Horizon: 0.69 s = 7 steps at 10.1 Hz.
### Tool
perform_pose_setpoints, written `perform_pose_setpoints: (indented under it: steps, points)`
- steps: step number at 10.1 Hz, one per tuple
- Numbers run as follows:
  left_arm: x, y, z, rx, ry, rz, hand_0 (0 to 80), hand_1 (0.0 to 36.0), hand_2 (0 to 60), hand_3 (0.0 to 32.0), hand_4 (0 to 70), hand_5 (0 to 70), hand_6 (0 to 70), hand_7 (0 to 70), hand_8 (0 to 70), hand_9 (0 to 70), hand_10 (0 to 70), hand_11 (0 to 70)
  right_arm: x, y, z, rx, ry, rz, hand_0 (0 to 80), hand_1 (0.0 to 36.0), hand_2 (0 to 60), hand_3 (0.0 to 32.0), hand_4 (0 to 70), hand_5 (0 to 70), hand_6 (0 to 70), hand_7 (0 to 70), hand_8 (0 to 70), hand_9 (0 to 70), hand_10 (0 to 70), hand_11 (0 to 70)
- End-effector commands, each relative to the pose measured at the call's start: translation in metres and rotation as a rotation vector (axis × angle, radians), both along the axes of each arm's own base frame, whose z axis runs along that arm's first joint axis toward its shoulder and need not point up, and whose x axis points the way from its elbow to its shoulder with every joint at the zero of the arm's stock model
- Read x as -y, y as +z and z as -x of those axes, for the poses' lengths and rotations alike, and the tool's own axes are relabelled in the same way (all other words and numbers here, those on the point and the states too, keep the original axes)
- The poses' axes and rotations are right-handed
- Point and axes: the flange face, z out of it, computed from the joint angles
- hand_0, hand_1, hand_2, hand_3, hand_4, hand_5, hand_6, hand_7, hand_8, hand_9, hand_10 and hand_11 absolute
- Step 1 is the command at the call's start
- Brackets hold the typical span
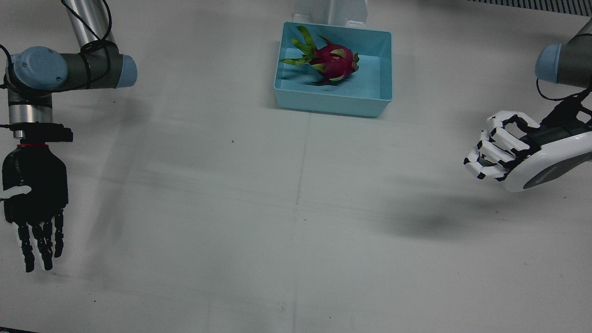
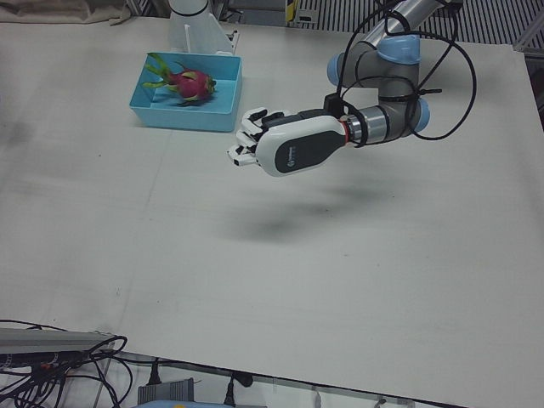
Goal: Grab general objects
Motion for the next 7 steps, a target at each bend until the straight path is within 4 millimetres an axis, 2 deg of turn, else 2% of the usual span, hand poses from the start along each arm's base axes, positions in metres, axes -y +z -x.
perform_pose_setpoints:
  steps: [1, 2, 3, 4, 5, 6, 7]
  points:
    - [0.042, 0.036, 0.078, 0.064, -0.256, 0.138, 80.0, 31.6, 60.0, 0.0, 70.0, 54.0, 70.0, 70.0, 70.0, 70.0, 70.0, 70.0, 0.000, 0.000, 0.000, 0.000, 0.000, 0.000, 0.0, 0.0, 0.0, 0.0, 0.0, 0.0, 0.0, 0.0, 0.0, 0.0, 0.0, 0.0]
    - [0.046, 0.067, 0.086, 0.079, -0.287, 0.196, 80.0, 31.5, 60.0, 0.0, 70.0, 52.3, 70.0, 70.0, 70.0, 70.0, 70.0, 70.0, 0.000, 0.000, 0.000, 0.000, 0.000, 0.000, 0.0, 0.0, 0.0, 0.0, 0.0, 0.0, 0.0, 0.0, 0.0, 0.0, 0.0, 0.0]
    - [0.051, 0.086, 0.113, 0.082, -0.335, 0.221, 80.0, 35.8, 60.0, 0.0, 70.0, 45.2, 70.0, 70.0, 70.0, 70.0, 70.0, 70.0, 0.000, 0.000, 0.000, 0.000, 0.000, 0.000, 0.0, 0.0, 0.0, 0.0, 0.0, 0.0, 0.0, 0.0, 0.0, 0.0, 0.0, 0.0]
    - [0.052, 0.088, 0.139, 0.076, -0.376, 0.231, 80.0, 36.0, 60.0, 0.0, 70.0, 43.5, 70.0, 70.0, 70.0, 70.0, 70.0, 70.0, 0.000, 0.000, 0.000, 0.000, 0.000, 0.000, 0.0, 0.0, 0.0, 0.0, 0.0, 0.0, 0.0, 0.0, 0.0, 0.0, 0.0, 0.0]
    - [0.042, 0.104, 0.154, 0.081, -0.396, 0.260, 80.0, 36.0, 60.0, 0.0, 70.0, 44.0, 70.0, 70.0, 70.0, 70.0, 70.0, 70.0, 0.000, 0.000, 0.000, 0.000, 0.000, 0.000, 0.0, 0.0, 0.0, 0.0, 0.0, 0.0, 0.0, 0.0, 0.0, 0.0, 0.0, 0.0]
    - [0.033, 0.118, 0.161, 0.075, -0.413, 0.291, 80.0, 36.0, 60.0, 0.0, 70.0, 45.6, 70.0, 70.0, 70.0, 70.0, 70.0, 70.0, 0.000, 0.000, 0.000, 0.000, 0.000, 0.000, 0.0, 0.0, 0.0, 0.0, 0.0, 0.0, 0.0, 0.0, 0.0, 0.0, 0.0, 0.0]
    - [0.033, 0.124, 0.165, 0.032, -0.419, 0.340, 80.0, 36.0, 60.0, 0.0, 70.0, 47.2, 70.0, 70.0, 70.0, 70.0, 70.0, 70.0, 0.000, 0.000, 0.000, 0.000, 0.000, 0.000, 0.0, 0.0, 0.0, 0.0, 0.0, 0.0, 0.0, 0.0, 0.0, 0.0, 0.0, 0.0]
